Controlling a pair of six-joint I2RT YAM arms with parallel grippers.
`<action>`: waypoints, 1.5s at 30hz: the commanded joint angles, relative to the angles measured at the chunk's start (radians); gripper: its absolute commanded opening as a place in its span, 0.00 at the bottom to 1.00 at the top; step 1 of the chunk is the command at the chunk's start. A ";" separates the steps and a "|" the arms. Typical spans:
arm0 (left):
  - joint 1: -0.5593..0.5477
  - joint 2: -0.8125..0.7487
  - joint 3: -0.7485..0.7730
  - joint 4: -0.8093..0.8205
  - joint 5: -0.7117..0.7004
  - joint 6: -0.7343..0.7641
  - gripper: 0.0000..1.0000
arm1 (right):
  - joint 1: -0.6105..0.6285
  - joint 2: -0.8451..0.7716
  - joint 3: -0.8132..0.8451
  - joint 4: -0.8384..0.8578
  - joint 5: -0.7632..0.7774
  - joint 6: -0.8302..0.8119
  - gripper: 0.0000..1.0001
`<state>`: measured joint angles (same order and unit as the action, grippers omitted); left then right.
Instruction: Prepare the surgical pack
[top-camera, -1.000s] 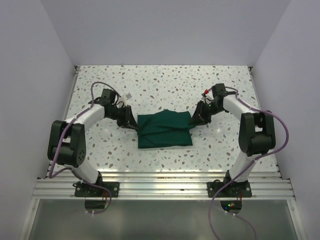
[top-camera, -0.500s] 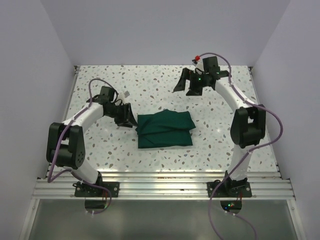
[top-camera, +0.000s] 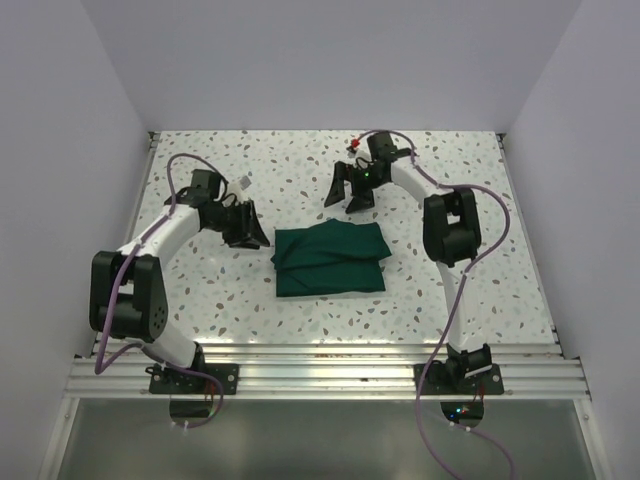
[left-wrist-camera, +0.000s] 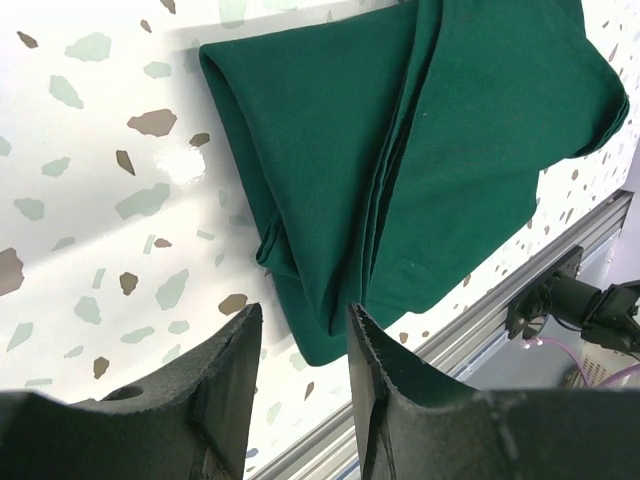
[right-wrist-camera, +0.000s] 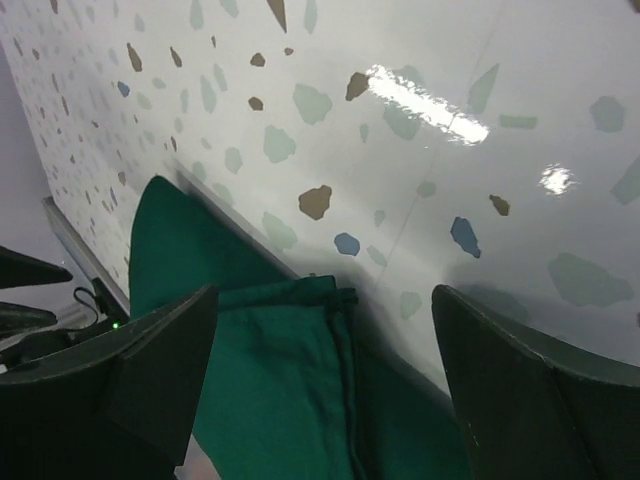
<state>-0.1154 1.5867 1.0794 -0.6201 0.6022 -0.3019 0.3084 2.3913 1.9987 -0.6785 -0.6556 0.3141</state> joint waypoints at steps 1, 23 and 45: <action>0.019 -0.047 -0.015 0.013 0.027 0.020 0.43 | 0.021 -0.024 0.020 -0.021 -0.111 -0.044 0.90; 0.029 -0.011 -0.010 0.028 0.068 0.024 0.43 | 0.064 -0.103 -0.055 0.000 -0.236 0.009 0.58; 0.059 0.070 0.050 0.069 0.054 -0.046 0.40 | 0.219 -0.608 -0.559 -0.075 -0.251 0.037 0.07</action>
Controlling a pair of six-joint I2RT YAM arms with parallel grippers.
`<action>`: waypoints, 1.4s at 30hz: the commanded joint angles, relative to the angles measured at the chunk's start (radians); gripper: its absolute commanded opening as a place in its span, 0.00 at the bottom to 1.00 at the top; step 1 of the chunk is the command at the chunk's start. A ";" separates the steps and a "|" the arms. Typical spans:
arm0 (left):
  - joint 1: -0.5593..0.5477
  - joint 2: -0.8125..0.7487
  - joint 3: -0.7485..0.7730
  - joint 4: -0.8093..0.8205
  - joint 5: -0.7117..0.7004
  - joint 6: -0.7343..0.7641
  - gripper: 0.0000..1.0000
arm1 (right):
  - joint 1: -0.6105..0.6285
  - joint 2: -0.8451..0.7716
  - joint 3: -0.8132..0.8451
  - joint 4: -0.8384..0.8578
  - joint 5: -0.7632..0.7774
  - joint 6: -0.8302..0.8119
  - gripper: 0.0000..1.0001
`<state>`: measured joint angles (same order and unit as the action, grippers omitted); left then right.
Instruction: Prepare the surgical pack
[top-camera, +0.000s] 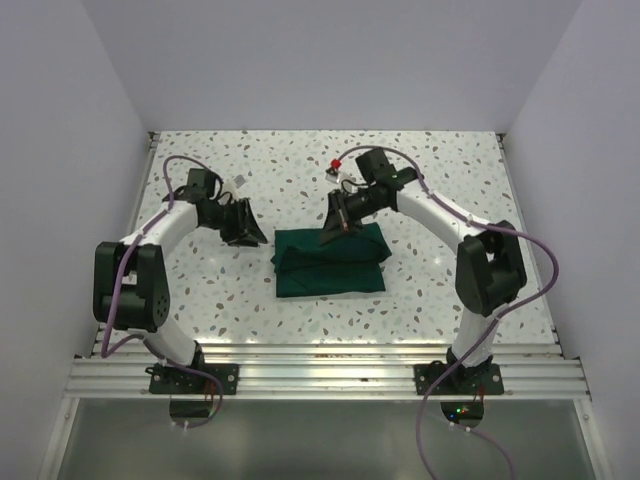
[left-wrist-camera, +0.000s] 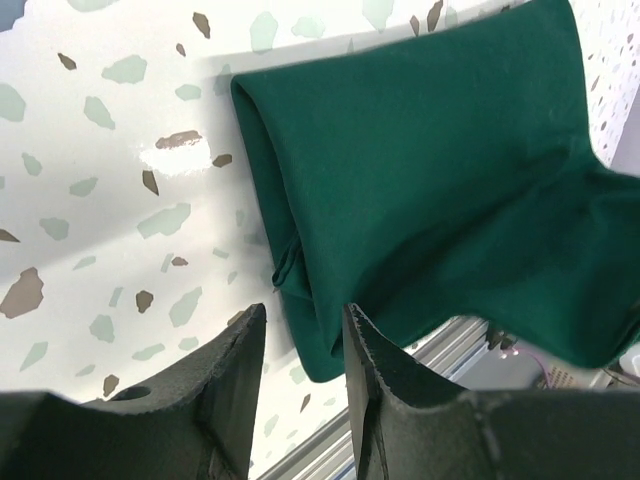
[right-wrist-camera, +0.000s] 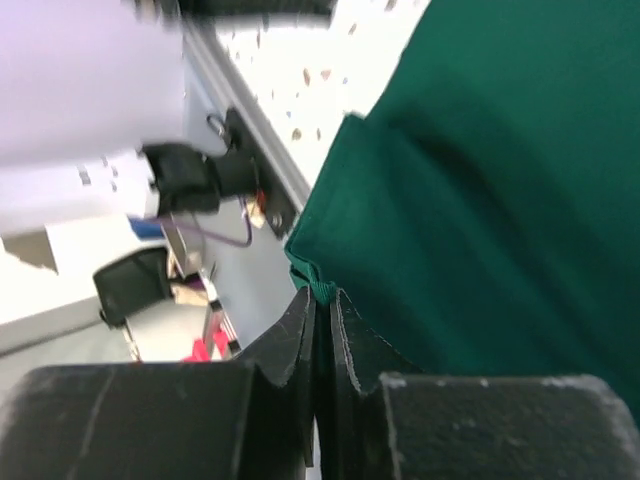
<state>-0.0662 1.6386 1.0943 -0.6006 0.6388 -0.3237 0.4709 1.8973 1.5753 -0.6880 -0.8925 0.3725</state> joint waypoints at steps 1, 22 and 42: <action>0.009 0.018 0.035 0.058 0.028 -0.029 0.41 | 0.067 -0.141 -0.136 -0.065 -0.014 -0.027 0.08; -0.001 0.007 -0.126 0.033 0.159 0.008 0.46 | -0.233 -0.274 -0.233 -0.232 0.388 -0.038 0.97; -0.067 0.078 -0.166 0.094 0.265 -0.051 0.35 | -0.295 -0.165 -0.367 -0.194 0.282 -0.135 0.68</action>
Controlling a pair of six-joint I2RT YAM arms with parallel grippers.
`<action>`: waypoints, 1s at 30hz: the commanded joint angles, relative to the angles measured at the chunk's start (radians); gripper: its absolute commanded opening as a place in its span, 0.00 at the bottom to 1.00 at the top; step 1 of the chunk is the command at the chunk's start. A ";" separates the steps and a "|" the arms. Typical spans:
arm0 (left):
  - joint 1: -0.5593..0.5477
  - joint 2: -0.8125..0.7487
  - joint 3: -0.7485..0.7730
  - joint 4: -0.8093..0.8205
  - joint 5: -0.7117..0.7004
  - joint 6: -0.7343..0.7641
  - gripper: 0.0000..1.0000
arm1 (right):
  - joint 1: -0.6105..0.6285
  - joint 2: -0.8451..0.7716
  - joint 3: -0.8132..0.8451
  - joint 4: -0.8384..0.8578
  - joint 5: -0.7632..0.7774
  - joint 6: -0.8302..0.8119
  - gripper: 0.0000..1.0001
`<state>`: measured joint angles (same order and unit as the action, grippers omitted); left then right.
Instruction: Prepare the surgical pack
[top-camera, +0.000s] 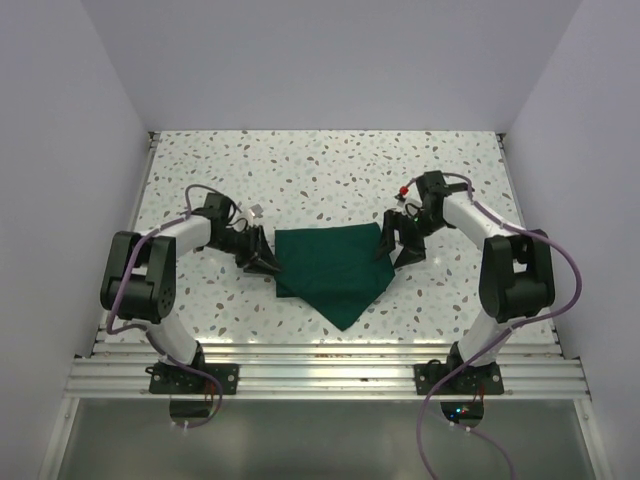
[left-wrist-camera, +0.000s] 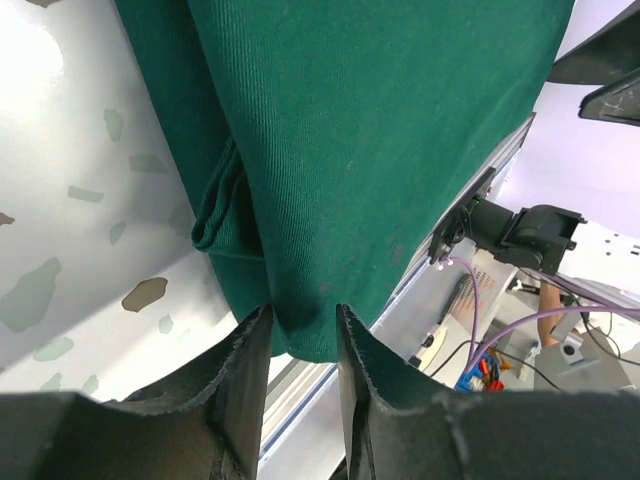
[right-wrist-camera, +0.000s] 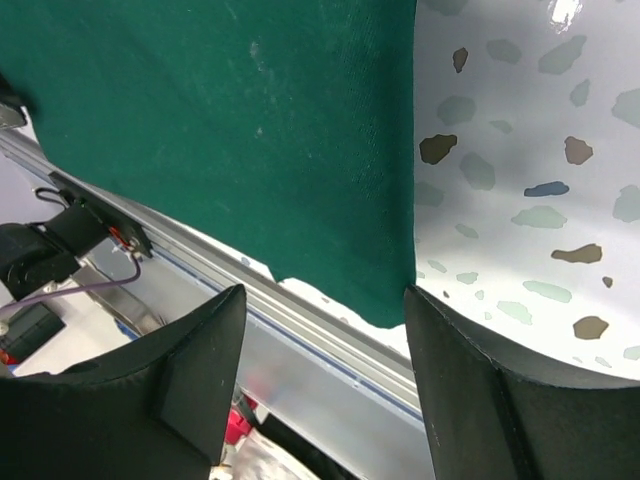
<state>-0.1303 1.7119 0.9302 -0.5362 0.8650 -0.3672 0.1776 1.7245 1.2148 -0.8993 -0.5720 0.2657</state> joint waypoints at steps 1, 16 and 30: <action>-0.003 0.012 -0.004 0.028 0.037 -0.006 0.34 | -0.001 0.009 -0.009 0.016 -0.022 -0.032 0.67; -0.005 0.005 0.005 0.025 0.069 -0.007 0.04 | 0.000 0.043 -0.014 -0.007 0.077 -0.089 0.62; -0.002 -0.092 0.131 -0.059 -0.020 0.004 0.00 | 0.002 0.018 0.061 -0.055 -0.101 -0.057 0.08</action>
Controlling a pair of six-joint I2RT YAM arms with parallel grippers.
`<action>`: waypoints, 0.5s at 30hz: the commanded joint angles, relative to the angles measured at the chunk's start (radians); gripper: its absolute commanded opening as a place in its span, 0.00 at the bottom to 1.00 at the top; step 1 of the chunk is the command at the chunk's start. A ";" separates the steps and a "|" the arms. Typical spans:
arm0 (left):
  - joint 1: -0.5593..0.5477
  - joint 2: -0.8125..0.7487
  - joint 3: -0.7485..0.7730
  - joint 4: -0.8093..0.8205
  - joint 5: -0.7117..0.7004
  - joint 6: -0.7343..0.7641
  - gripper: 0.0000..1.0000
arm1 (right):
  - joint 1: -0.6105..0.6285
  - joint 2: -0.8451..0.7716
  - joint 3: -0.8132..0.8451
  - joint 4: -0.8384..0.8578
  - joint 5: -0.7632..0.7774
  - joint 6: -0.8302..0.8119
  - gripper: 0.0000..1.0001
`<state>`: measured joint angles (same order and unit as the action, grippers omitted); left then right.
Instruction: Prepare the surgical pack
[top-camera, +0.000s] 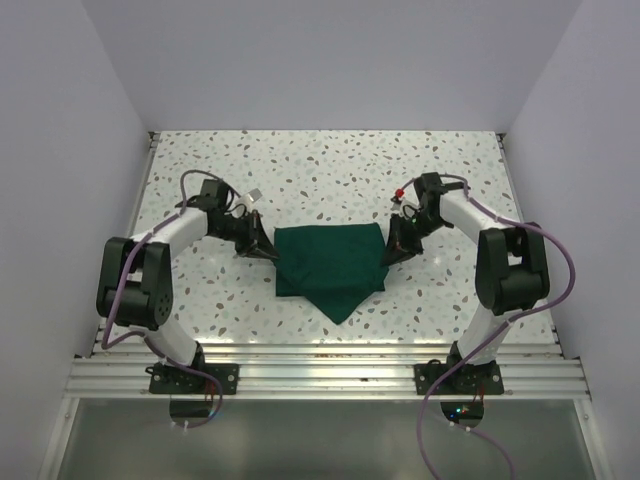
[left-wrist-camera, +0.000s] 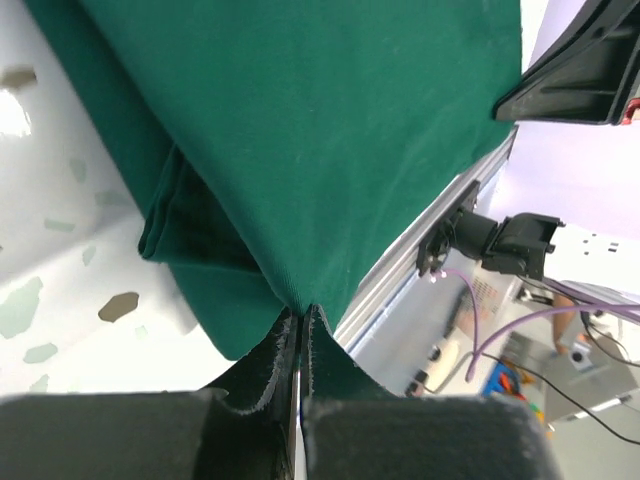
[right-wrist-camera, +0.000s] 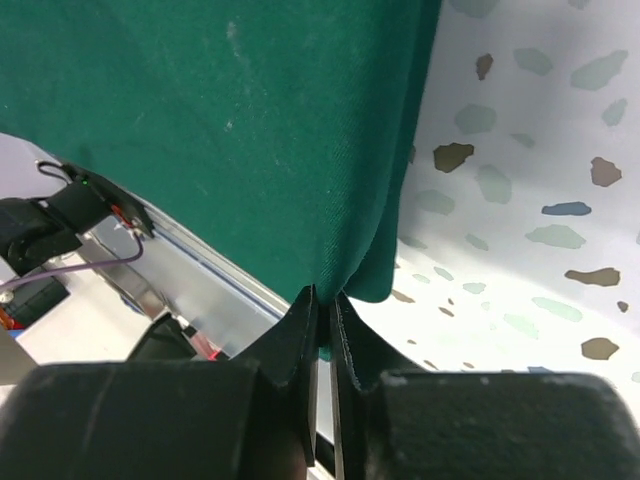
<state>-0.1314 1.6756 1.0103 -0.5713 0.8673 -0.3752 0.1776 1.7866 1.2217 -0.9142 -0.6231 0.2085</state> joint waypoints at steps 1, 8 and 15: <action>0.001 -0.059 0.051 -0.030 -0.028 0.013 0.00 | 0.002 -0.046 0.055 -0.046 -0.052 -0.001 0.06; 0.010 -0.073 -0.019 -0.081 -0.096 0.055 0.00 | 0.002 -0.047 0.006 -0.048 -0.044 -0.009 0.06; 0.012 0.036 -0.091 -0.098 -0.148 0.091 0.00 | 0.000 0.002 -0.077 -0.043 -0.035 -0.009 0.09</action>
<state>-0.1303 1.6711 0.9470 -0.6270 0.7658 -0.3264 0.1776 1.7802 1.1732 -0.9234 -0.6472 0.2077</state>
